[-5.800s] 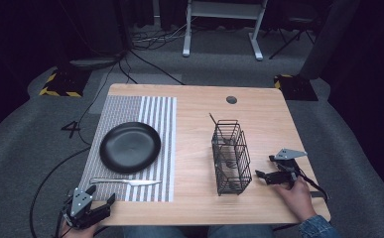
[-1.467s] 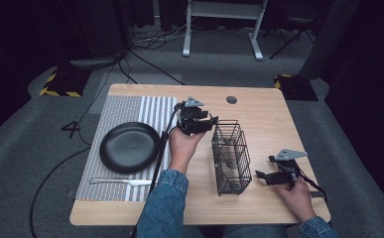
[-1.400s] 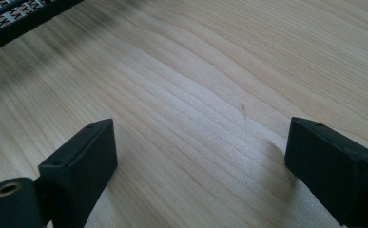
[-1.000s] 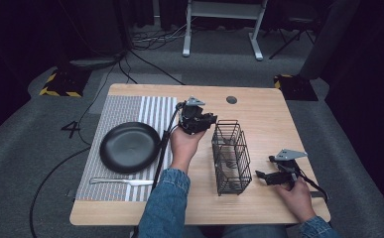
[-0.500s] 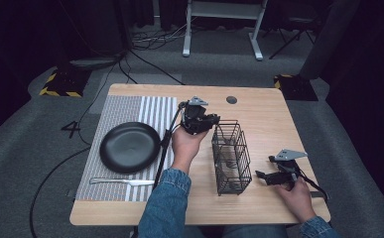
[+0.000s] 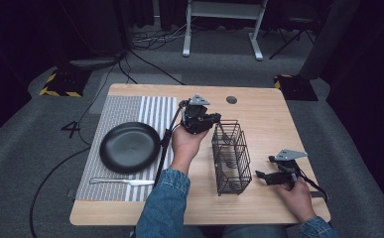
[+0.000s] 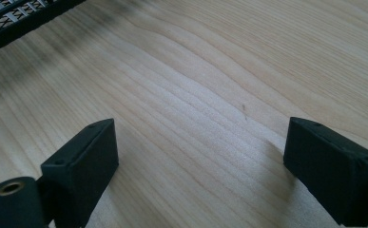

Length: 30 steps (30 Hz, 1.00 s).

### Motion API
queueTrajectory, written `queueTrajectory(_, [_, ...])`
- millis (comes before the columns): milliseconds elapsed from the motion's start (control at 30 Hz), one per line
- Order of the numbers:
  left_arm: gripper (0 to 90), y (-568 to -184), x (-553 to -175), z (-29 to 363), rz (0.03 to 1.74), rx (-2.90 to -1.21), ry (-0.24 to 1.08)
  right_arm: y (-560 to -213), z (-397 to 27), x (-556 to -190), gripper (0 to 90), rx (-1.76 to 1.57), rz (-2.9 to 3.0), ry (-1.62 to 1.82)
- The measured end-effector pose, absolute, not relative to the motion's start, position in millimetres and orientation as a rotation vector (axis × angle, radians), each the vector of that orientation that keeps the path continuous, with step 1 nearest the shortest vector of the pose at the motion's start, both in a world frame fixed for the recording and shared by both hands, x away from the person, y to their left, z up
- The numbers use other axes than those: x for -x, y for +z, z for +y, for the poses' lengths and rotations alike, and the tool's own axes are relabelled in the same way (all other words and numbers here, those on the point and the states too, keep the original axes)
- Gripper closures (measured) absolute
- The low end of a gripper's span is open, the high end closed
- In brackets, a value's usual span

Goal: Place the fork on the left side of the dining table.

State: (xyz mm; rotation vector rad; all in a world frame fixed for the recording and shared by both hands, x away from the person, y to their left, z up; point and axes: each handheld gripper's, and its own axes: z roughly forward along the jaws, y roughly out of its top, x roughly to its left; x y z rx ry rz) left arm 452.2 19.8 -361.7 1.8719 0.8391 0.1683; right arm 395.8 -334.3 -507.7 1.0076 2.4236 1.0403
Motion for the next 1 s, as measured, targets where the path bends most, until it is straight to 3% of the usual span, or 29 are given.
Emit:
queueTrajectory(667, [86.4, -307.4, -441.1, 30.0, 0.828, -1.887, 0.229, -507.6, -334.3, -395.7, 11.4, -1.006, 2.424, 1.038])
queueTrajectory(1000, [86.4, -283.3, -433.4, 57.6, 0.836, -1.845, 0.271, -507.7, -334.1, -395.7, 11.4, -1.009, 2.422, 1.040])
